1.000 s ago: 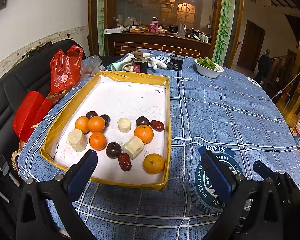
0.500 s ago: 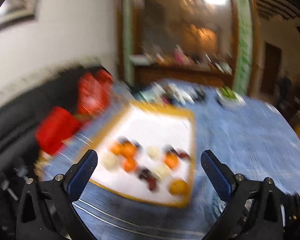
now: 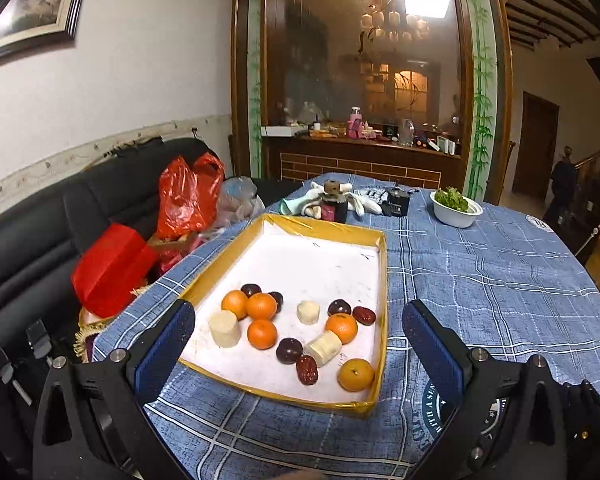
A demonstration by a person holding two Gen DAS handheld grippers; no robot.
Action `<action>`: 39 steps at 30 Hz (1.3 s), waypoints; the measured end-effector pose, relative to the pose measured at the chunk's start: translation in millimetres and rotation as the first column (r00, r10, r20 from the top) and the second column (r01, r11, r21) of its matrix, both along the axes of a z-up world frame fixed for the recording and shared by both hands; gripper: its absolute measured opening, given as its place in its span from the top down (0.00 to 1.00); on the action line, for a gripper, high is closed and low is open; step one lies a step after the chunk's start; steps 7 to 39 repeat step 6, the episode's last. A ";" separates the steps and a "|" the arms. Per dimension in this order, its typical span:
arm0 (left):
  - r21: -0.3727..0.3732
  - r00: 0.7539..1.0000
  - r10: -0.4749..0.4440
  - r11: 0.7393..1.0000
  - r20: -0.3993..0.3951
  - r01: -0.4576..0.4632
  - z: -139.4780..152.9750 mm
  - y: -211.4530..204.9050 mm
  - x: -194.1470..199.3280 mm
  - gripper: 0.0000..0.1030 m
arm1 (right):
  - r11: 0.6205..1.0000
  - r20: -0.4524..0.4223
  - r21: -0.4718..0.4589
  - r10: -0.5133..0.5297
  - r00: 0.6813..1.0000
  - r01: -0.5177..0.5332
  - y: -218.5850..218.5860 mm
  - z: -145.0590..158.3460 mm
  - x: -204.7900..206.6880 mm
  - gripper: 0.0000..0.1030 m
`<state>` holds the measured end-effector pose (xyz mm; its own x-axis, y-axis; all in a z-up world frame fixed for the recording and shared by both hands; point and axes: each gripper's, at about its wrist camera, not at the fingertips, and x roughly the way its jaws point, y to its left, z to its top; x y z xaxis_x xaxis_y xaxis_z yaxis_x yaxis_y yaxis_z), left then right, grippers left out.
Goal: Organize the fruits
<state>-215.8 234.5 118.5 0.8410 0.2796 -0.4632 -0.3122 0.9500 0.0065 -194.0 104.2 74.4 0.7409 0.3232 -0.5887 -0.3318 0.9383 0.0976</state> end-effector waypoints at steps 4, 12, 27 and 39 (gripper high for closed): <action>-0.010 0.999 -0.022 1.000 -0.026 0.022 4.1 -0.9 4.5 0.00 | 1.000 0.002 -0.005 0.015 1.000 -0.015 0.6 0.6 0.2 0.08; -0.032 0.997 -0.071 0.997 -0.042 0.070 9.1 -7.5 11.2 0.00 | 1.000 0.011 -0.007 0.001 1.000 -0.001 -6.7 5.6 2.6 0.08; -0.032 0.997 -0.071 0.997 -0.042 0.070 9.1 -7.5 11.2 0.00 | 1.000 0.011 -0.007 0.001 1.000 -0.001 -6.7 5.6 2.6 0.08; -0.032 0.997 -0.071 0.997 -0.042 0.070 9.1 -7.5 11.2 0.00 | 1.000 0.011 -0.007 0.001 1.000 -0.001 -6.7 5.6 2.6 0.08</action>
